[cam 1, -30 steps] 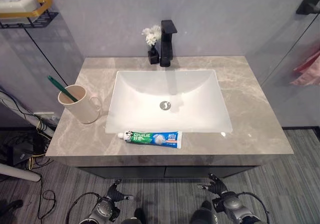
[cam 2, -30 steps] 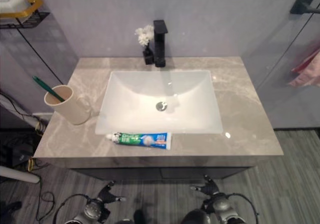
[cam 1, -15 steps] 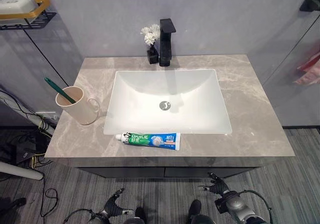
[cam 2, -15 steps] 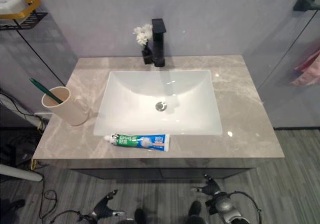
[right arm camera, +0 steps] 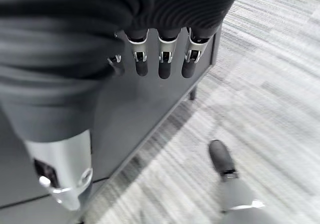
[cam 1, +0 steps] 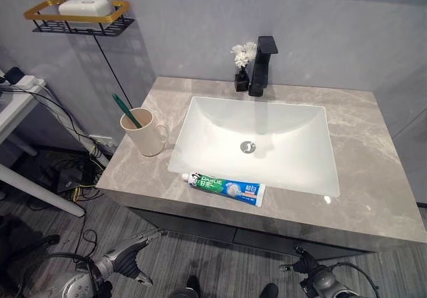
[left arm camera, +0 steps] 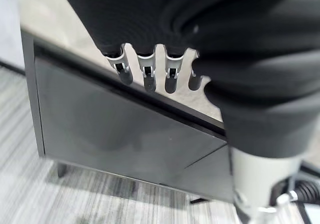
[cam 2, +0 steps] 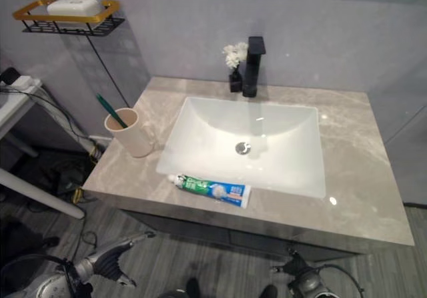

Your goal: Put brush and paste in cup on sink, flatten towel.

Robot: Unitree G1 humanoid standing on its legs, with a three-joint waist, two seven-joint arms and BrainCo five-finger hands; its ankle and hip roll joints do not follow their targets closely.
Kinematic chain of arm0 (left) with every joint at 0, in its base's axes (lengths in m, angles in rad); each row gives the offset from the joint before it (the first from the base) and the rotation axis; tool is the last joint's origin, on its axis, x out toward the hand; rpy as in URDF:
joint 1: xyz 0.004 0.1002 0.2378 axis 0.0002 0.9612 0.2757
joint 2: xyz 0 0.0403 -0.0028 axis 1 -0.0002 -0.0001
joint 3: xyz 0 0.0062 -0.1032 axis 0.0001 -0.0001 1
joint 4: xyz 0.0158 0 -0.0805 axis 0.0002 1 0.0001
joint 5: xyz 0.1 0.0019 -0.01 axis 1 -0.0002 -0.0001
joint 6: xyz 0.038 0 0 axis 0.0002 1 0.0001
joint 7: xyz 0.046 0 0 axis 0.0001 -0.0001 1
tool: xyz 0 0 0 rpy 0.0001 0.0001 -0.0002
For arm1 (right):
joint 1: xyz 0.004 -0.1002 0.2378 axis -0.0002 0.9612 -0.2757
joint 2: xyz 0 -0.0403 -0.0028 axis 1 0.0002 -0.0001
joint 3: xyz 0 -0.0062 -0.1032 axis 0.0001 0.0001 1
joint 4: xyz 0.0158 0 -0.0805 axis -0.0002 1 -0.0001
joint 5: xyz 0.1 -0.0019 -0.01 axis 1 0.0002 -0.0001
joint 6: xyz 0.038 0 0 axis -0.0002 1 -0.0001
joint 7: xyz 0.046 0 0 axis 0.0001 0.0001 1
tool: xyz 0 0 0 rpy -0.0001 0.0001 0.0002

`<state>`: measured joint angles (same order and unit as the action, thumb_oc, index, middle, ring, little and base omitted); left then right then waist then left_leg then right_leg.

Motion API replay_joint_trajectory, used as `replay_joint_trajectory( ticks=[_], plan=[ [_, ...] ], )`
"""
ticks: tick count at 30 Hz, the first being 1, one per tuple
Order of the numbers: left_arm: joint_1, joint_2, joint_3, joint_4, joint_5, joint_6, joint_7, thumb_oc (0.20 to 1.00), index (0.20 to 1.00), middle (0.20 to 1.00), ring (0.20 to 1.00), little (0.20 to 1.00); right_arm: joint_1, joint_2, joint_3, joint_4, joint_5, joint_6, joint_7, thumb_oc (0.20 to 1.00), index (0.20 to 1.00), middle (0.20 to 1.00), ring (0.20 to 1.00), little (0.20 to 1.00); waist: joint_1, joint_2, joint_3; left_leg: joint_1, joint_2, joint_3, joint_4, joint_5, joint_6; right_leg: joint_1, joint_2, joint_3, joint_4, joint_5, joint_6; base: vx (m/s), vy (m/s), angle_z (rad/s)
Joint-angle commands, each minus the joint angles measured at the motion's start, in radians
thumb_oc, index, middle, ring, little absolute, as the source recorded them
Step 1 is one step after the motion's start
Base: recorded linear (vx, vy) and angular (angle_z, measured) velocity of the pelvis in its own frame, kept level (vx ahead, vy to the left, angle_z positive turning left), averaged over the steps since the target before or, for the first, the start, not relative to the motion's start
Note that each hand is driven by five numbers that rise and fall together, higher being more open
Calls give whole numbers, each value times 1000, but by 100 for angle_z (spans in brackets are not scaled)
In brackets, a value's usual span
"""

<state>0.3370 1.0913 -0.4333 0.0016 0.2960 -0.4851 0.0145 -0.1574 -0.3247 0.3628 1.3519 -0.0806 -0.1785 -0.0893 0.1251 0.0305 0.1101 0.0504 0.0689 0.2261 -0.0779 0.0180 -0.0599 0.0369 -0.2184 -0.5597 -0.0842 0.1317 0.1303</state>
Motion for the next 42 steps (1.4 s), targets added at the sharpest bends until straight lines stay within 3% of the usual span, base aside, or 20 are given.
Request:
replay_joint_trajectory(
  ticks=[1, 6, 10, 13, 17, 23, 30, 42],
  plan=[
    [88, 170, 146, -173, 17, -85, 25, 1000, 1000, 1000, 1000, 1000, -22, -17, -14, 63, -47, 4, -12, 1000, 1000, 1000, 1000, 1000, 19, -29, 8, -45, -34, -46, -7, 3, 14, 5, -60, 90, 57, 39, 110, 9, 10, 11],
    [189, 209, 300, -280, -24, -87, 59, 1000, 1000, 1000, 1000, 1000, 24, -22, -33, 39, -31, 4, -1, 1000, 1000, 1000, 1000, 1000, 7, -25, 3, -34, -36, -44, -8, 1, 15, 10, -66, 93, 59, 41, 113, 0, 0, 0],
    [211, 177, 408, -332, 10, -92, 168, 1000, 1000, 1000, 1000, 1000, 56, -2, -35, 29, -20, 11, 8, 1000, 1000, 1000, 1000, 1000, -4, -22, -5, -22, -43, -36, -8, -6, 20, 9, -75, 107, 62, 42, 115, 0, 0, 0],
    [147, 104, 466, -326, 20, -74, 250, 1000, 1000, 1000, 1000, 1000, 72, 15, -36, 24, 0, 20, 13, 1000, 1000, 1000, 1000, 1000, -17, -22, -13, -10, -49, -28, -8, -10, 23, 6, -81, 122, 65, 46, 115, 12, 33, -3],
    [50, 19, 473, -266, 13, -56, 294, 1000, 1000, 1000, 1000, 1000, 94, 22, -41, 5, 21, 25, 28, 1000, 1000, 1000, 1000, 1000, -40, -28, -20, 1, -51, -14, -9, -17, 25, -1, -86, 144, 68, 53, 116, 6, 19, -3],
    [-4, -24, 480, -196, 47, -31, 303, 1000, 1000, 1000, 1000, 1000, 115, 23, -54, -9, 39, 23, 38, 1000, 1000, 1000, 1000, 1000, -72, -34, -20, 10, -54, 18, -9, -30, 31, -24, -85, 191, 63, 69, 116, 1, 25, -21],
    [-105, -192, 364, -82, -2, 2, 281, 1000, 1000, 1000, 1000, 1000, 145, 27, -84, 16, 49, 33, 36, 1000, 1000, 1000, 1000, 1000, -105, -32, -14, 12, -55, 38, -9, -38, 35, -35, -83, 211, 54, 80, 117, 10, 9, -22],
    [-154, -293, 261, -25, -71, 34, 203, 1000, 1000, 1000, 1000, 1000, 153, 21, -116, 39, 66, 44, 22, 1000, 1000, 1000, 1000, 1000, -148, -20, -19, 30, -53, 78, -9, -57, 44, -50, -69, 263, 41, 81, 115, 34, 7, -13]
  ],
)
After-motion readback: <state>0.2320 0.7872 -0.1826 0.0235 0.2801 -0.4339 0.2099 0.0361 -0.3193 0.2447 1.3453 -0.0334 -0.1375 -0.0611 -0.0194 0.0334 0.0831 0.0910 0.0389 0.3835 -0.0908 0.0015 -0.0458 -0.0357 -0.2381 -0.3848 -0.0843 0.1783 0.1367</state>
